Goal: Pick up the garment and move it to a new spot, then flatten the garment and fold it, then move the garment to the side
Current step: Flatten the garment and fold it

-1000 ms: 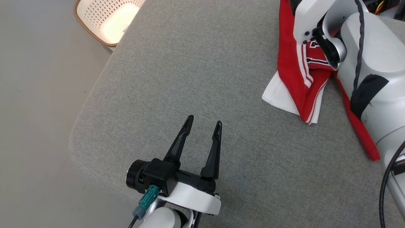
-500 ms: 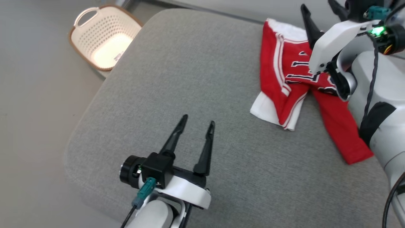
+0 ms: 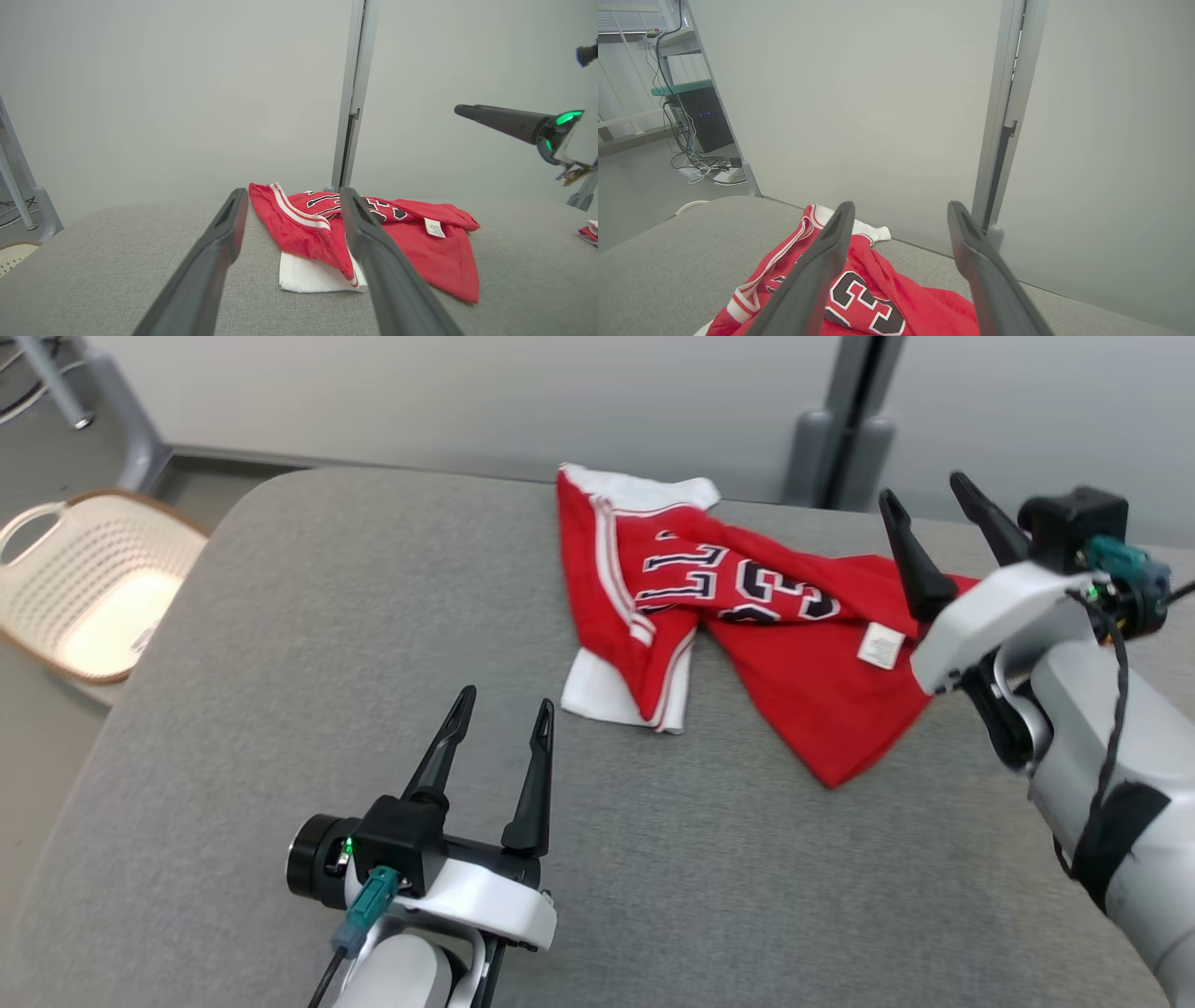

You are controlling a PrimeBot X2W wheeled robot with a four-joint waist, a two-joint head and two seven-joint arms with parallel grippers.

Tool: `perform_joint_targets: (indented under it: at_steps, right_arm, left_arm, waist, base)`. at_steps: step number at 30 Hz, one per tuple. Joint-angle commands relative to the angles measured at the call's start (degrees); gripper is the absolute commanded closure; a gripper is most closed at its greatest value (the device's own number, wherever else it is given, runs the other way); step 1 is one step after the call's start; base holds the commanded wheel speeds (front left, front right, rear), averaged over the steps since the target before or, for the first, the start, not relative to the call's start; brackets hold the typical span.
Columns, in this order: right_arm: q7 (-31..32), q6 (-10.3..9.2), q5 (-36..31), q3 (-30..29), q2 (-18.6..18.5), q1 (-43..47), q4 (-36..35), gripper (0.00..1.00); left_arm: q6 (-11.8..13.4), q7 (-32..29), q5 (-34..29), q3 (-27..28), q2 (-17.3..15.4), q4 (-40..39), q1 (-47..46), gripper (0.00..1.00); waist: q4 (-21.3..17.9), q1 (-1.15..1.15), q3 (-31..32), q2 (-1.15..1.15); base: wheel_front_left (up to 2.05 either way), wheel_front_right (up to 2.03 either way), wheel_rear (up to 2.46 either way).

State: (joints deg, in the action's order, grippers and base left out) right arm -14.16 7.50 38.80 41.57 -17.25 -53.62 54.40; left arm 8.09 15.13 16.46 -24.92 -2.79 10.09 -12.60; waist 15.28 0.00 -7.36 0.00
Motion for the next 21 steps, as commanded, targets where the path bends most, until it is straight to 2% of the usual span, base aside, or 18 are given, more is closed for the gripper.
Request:
perform_joint_targets:
  at_steps: [1, 4, 9, 15, 21]
  right_arm:
    - [-0.6, -0.02, 0.4, -0.4, -0.1, 1.9, -1.0, 0.0]
    - [-1.1, -0.02, 0.5, -3.8, -1.9, 8.2, -5.0, 0.0]
    - [-1.1, -0.02, -2.3, -12.3, -2.0, 18.4, -12.5, 0.0]
    - [-1.1, -0.02, -9.6, -23.6, 1.4, 30.9, -20.5, 0.0]
    - [-0.1, -0.02, -14.6, -29.5, 5.2, 36.7, -25.3, 0.0]
  left_arm:
    - [-0.4, 0.0, -0.6, 0.6, -0.2, 0.3, 0.9, 0.0]
    - [-0.9, 0.0, -1.4, 1.7, -0.3, 0.5, 1.8, 0.0]
    - [-1.5, 0.0, -2.3, 3.3, -0.3, 1.0, 3.1, 0.0]
    - [-2.1, 0.0, -3.0, 5.2, -0.2, 1.8, 4.5, 0.0]
    - [-2.4, 0.0, -2.9, 5.7, -0.2, 1.8, 4.7, 0.0]
  waist:
    - [-3.4, 0.0, 2.2, 0.0]
    - [-5.7, 0.0, 2.9, 0.0]
    - [-8.1, 0.0, 4.0, 0.0]
    - [-9.9, 0.0, 4.3, 0.0]
    - [-10.1, 0.0, 4.0, 0.0]
  base:
    - [0.0, 0.0, 0.0]
    - [0.0, 0.0, 0.0]
    - [0.0, 0.0, 0.0]
    - [0.0, 0.0, 0.0]
    - [0.0, 0.0, 0.0]
